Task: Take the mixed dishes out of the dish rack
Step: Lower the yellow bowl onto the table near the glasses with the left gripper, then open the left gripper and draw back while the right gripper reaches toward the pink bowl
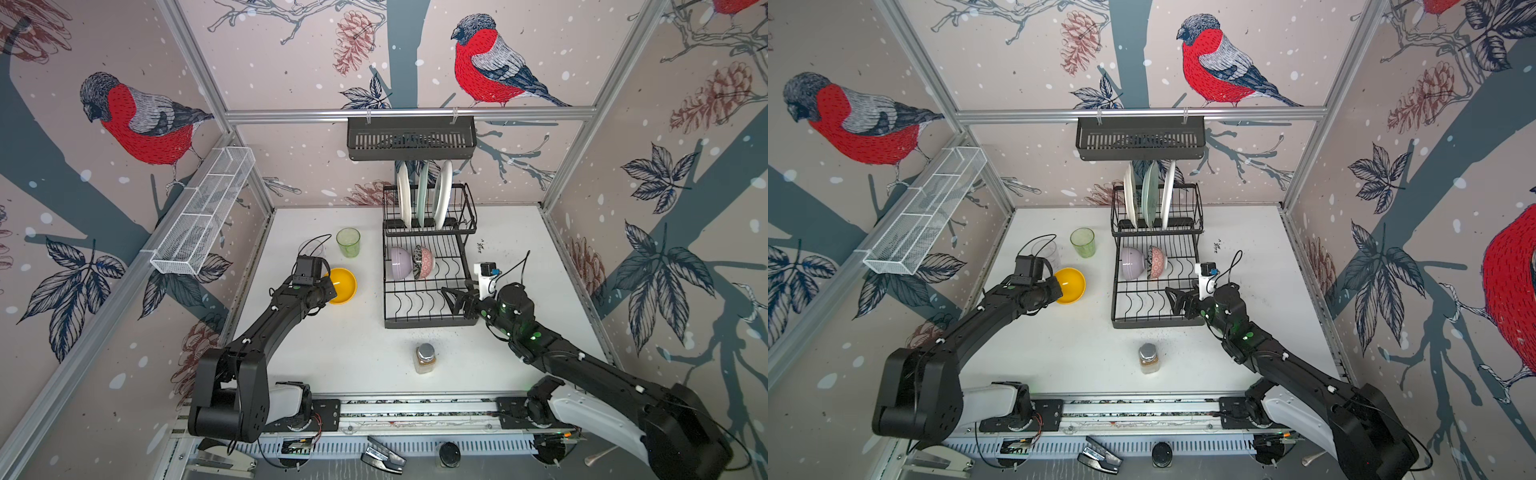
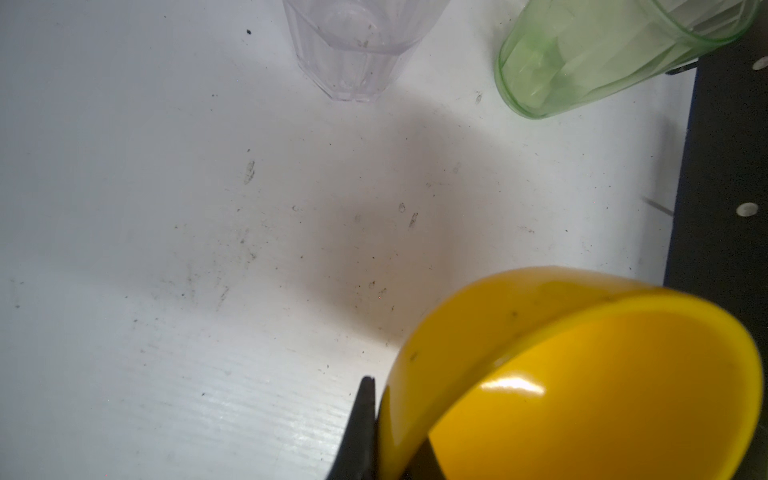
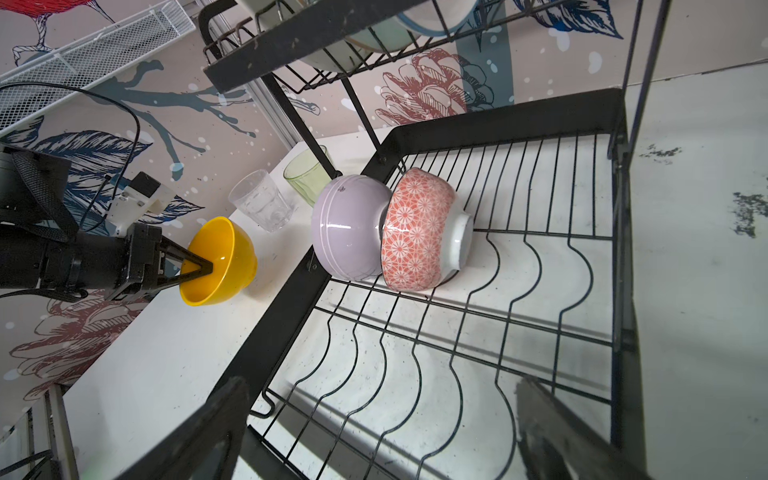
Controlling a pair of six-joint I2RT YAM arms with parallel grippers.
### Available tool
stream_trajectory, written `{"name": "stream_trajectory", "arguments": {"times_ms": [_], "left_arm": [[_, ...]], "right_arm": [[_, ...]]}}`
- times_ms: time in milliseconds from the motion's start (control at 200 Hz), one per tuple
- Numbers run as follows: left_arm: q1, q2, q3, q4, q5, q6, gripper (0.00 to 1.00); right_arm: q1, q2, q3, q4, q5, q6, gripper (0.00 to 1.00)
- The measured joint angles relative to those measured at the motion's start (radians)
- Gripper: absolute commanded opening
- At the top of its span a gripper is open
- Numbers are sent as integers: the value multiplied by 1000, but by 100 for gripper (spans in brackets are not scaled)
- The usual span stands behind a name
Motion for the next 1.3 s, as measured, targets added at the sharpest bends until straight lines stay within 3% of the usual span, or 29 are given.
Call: {"name": "stream_trajectory", "arguments": {"times_ms": [90,150,395,455,555,645,720,1126,1301], "left_arm": [[0,27,3,3,-2,-3,5],[2,47,3,3,-7,-7,4],[6,111,16,12,2,-3,20],[6,120,27,14,2,-3,32],[7,129,35,15,3,-8,43],[7,129,42,13,3,-7,78],[7,119,48,6,2,-7,96],[7,-81,55,-8,8,27,97],[7,-144,23,24,92,26,97]], "right_arm": [[-11,5,-2,0,-5,0,99],[-17,5,-5,1,-8,0,99],[-34,8,-15,8,-21,3,100],[-36,11,-15,8,-23,4,100],[-38,16,-15,13,-26,4,99],[-39,22,-15,14,-30,6,99],[-40,29,-15,14,-39,6,100],[-42,83,13,20,-53,26,99],[-40,116,32,20,-71,33,100]]}}
